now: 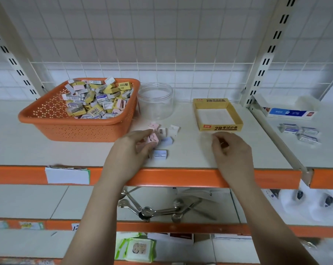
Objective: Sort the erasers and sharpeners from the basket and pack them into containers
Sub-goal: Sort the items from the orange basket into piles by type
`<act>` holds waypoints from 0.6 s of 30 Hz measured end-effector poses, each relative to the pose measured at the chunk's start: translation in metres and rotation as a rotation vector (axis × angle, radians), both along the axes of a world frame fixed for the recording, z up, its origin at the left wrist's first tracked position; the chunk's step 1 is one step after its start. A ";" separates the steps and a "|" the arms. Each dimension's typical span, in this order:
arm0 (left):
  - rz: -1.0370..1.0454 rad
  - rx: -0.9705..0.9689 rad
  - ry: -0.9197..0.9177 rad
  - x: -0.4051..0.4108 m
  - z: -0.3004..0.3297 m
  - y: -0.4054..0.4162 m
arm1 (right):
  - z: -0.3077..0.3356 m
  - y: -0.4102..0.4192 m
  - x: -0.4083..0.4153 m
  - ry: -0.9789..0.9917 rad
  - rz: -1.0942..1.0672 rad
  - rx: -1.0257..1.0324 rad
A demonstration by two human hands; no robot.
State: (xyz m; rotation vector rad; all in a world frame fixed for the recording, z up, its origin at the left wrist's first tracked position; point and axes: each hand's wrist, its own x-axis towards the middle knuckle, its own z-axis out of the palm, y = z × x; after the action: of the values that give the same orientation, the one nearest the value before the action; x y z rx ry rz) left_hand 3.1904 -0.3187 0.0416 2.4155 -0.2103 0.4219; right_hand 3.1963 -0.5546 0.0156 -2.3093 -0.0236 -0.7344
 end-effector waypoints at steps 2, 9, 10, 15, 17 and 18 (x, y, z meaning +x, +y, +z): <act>-0.010 0.005 0.010 -0.001 -0.005 0.011 | -0.004 0.024 -0.009 -0.033 0.040 -0.016; -0.159 0.084 0.082 0.013 -0.015 0.055 | -0.016 0.088 -0.008 -0.061 -0.207 0.007; -0.197 0.087 0.116 0.017 -0.015 0.059 | -0.017 0.095 -0.007 -0.060 -0.260 0.011; -0.267 0.110 0.147 0.021 -0.011 0.074 | -0.023 0.113 -0.003 -0.047 -0.449 -0.029; -0.277 0.170 0.101 0.016 -0.008 0.083 | -0.022 0.114 -0.005 -0.024 -0.455 -0.035; -0.294 0.183 0.081 0.013 -0.005 0.088 | -0.022 0.113 -0.006 -0.014 -0.452 -0.038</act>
State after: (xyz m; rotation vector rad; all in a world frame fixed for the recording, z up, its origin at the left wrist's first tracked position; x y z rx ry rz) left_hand 3.2038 -0.2305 0.0368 2.5200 -0.5821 0.1772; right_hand 3.1904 -0.4412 -0.0061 -2.3705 0.4961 -0.9780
